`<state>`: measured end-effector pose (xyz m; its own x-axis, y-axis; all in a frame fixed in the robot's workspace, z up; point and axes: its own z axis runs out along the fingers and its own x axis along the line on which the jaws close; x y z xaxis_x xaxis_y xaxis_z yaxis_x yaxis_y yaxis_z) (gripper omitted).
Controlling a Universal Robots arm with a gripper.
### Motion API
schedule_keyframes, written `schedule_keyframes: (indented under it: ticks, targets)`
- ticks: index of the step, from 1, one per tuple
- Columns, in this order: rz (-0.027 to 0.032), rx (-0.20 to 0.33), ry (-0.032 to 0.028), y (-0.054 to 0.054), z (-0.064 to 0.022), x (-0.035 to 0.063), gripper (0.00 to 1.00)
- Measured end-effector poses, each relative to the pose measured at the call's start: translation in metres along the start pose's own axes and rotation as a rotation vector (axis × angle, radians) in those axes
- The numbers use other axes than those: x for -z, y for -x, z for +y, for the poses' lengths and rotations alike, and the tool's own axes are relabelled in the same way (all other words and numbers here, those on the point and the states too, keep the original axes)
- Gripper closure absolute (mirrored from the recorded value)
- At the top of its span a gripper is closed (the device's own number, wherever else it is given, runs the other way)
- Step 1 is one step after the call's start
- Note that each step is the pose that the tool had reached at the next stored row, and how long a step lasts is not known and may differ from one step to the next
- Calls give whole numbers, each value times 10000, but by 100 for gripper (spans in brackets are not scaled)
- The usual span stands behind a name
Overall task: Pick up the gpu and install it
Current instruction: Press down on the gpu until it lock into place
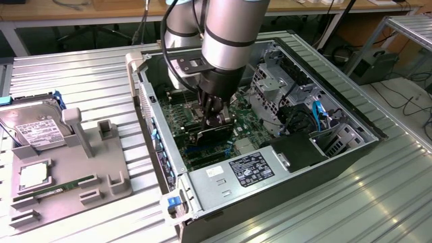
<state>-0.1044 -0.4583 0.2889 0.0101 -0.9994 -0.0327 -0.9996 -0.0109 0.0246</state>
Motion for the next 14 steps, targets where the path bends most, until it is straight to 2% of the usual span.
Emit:
schedule_keyframes:
  ticks: [2, 3, 5, 10, 11, 14]
  targets:
    - [-1, 1, -44, 27, 22, -29, 89]
    - [2, 3, -94, 40, 38, -56, 89]
    - [6, 4, -133, 45, 43, -89, 89]
    - [24, 6, -158, 42, 44, -157, 89]
    - [11, 6, -167, 42, 44, -183, 89]
    - [20, 4, -164, 36, 45, -202, 89]
